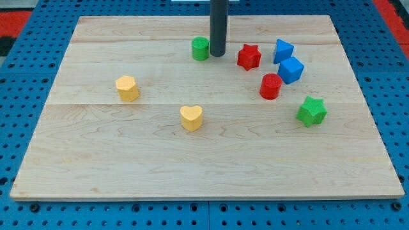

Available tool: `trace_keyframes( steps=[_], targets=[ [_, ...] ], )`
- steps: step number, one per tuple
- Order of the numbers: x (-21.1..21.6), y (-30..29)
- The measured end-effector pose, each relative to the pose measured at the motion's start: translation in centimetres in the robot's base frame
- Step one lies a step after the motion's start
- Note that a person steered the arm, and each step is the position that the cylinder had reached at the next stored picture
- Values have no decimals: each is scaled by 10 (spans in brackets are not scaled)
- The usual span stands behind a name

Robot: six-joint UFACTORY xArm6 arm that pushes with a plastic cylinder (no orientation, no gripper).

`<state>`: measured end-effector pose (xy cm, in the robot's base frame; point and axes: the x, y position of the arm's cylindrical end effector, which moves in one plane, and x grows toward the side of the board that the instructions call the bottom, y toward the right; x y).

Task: Push the green circle to the top center

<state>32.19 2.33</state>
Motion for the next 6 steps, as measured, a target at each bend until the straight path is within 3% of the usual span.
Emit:
trace_keyframes(
  steps=[1,2,4,5,6],
  targets=[
    [7,-2],
    [10,-48],
    [-18,-75],
    [46,-104],
    [49,-107]
  ],
)
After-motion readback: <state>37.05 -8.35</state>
